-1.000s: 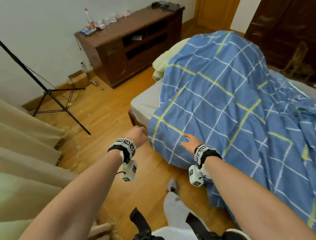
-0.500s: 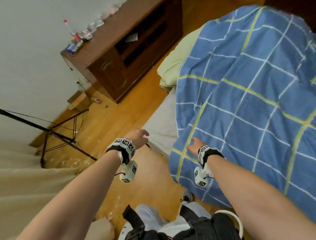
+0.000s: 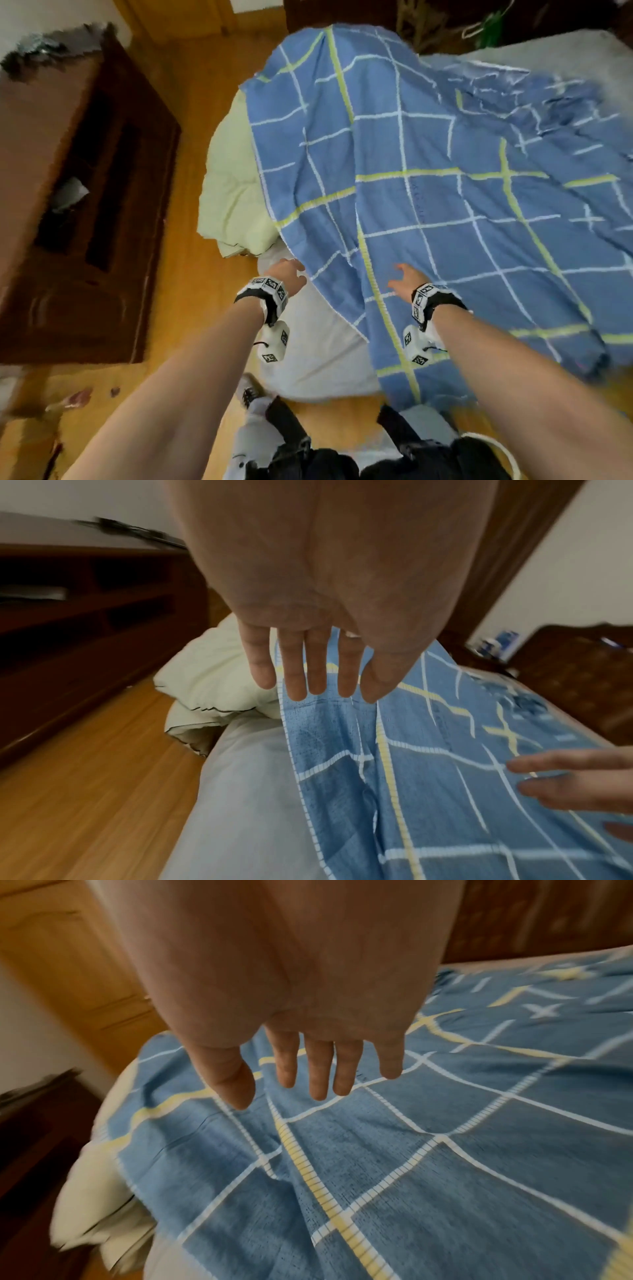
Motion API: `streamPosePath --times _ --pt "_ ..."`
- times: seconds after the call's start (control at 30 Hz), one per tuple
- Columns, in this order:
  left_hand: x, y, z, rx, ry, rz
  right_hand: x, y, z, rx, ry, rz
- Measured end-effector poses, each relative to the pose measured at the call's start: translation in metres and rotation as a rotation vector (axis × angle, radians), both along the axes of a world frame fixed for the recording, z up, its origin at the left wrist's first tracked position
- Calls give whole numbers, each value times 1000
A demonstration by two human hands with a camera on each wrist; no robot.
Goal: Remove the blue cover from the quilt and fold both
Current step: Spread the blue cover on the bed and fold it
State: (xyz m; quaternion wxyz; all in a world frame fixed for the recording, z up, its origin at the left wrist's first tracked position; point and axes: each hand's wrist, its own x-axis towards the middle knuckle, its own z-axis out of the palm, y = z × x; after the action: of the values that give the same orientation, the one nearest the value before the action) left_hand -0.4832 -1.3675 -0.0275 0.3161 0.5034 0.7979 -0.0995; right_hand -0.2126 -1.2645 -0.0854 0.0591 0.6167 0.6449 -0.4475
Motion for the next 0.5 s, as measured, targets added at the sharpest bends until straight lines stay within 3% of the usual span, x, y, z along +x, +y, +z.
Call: streamPosePath --times 0.1,0.27,0.37,0.5 --pt "-37 21 -13 -59 -2 -187 -10 -33 -9 -21 -7 -218" --pt "-58 38 -40 -119 -37 -427 -47 -91 -35 -108 -21 -366" --pt "-56 45 -92 -111 -74 -446 -70 -102 -72 -121 5 -361" --pt "-54 36 -192 -240 -126 -409 -96 -110 -154 -176 -52 -247"
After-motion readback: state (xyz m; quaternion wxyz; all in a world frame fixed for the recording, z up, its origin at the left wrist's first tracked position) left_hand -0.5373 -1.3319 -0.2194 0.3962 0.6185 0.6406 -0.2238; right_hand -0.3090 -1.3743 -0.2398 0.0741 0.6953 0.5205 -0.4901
